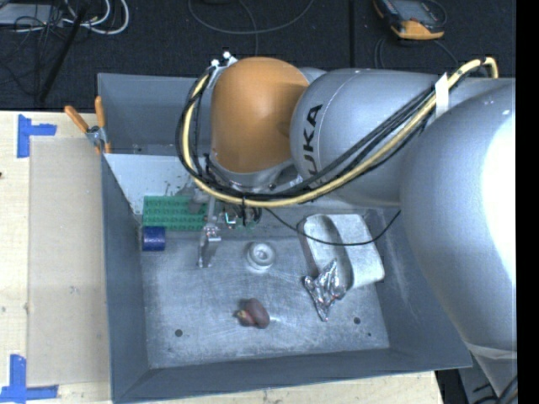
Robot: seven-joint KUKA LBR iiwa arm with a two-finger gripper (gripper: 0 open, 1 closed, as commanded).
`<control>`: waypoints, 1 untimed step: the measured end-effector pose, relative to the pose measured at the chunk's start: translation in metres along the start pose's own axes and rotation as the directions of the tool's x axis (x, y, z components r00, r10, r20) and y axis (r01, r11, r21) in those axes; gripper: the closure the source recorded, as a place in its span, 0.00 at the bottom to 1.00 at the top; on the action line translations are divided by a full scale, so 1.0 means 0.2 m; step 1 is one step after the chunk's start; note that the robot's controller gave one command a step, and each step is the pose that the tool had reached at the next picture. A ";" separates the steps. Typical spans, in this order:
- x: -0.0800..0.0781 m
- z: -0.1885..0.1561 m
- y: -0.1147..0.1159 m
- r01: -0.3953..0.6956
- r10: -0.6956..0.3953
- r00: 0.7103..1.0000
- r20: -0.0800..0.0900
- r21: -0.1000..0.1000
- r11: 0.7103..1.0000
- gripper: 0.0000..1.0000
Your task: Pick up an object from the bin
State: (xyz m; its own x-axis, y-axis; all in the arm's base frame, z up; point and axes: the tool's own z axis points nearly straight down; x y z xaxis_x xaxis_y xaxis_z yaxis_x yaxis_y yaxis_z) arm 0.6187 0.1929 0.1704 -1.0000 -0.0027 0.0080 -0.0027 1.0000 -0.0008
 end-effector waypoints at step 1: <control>0.04 0.50 -0.49 0.151 -0.151 0.989 0.011 -0.003 0.989 0.00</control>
Offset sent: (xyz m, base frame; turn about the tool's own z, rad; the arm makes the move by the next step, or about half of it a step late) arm -0.0091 -0.0960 -0.1004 -0.1581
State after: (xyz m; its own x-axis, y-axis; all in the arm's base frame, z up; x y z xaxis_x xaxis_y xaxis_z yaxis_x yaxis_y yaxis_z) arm 0.6110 0.0956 0.0704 -0.9882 -0.1533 -0.0025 -0.1533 0.9882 0.0039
